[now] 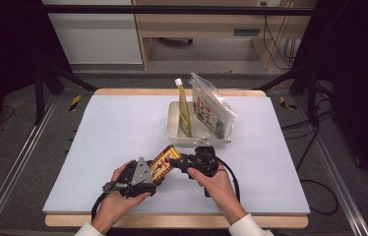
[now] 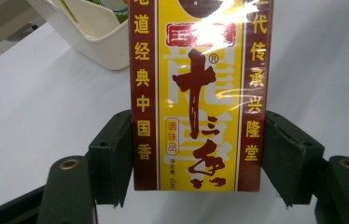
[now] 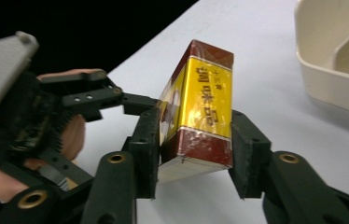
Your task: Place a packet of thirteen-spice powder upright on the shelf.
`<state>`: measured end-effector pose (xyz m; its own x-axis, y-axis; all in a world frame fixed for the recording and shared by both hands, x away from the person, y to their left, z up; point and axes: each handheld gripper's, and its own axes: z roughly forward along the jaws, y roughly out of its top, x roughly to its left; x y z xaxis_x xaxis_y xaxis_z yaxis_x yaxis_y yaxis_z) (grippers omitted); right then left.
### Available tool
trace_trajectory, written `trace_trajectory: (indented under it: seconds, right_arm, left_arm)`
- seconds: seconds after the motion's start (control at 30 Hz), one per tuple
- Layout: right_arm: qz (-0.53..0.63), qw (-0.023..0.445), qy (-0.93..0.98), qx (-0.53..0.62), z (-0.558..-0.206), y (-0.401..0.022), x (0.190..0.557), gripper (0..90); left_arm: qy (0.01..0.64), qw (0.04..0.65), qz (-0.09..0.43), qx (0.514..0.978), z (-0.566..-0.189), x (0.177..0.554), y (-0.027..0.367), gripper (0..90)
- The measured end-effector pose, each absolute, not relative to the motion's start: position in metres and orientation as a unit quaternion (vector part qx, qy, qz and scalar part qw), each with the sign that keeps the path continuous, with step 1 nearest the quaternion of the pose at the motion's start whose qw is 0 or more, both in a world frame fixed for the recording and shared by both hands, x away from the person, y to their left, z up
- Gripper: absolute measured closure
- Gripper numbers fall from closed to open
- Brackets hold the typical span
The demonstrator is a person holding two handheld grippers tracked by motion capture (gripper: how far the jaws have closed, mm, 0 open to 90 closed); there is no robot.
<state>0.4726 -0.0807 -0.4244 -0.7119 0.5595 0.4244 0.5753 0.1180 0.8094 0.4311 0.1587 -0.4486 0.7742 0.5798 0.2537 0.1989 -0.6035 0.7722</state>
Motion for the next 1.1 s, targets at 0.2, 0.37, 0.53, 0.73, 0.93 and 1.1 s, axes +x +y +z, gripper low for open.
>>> trace_trajectory:
  seconds: [0.2, 0.37, 0.53, 0.73, 0.93, 1.1]
  right_arm:
    - [-0.56, 0.016, -0.734, -0.382, -0.42, -0.081, 0.469, 66.2]
    - [-0.563, -0.002, -0.732, -0.384, -0.417, -0.081, 0.467, 67.5]
    - [-0.559, -0.034, -0.729, -0.393, -0.414, -0.087, 0.466, 67.7]
    - [-0.564, -0.053, -0.718, -0.405, -0.411, -0.101, 0.468, 67.8]
    - [-0.562, -0.073, -0.714, -0.411, -0.409, -0.11, 0.467, 67.8]
    - [-0.561, -0.084, -0.711, -0.415, -0.408, -0.116, 0.466, 67.8]
  left_arm:
    - [0.224, 0.385, 0.259, 0.857, -0.449, 0.431, 0.157, 31.7]
    - [0.233, 0.394, 0.263, 0.85, -0.449, 0.432, 0.158, 26.2]
    - [0.248, 0.397, 0.259, 0.845, -0.446, 0.433, 0.168, 19.0]
    - [0.272, 0.393, 0.257, 0.84, -0.445, 0.434, 0.184, 14.5]
    - [0.289, 0.392, 0.258, 0.834, -0.442, 0.434, 0.201, 12.4]
    - [0.306, 0.39, 0.262, 0.828, -0.44, 0.435, 0.216, 11.7]
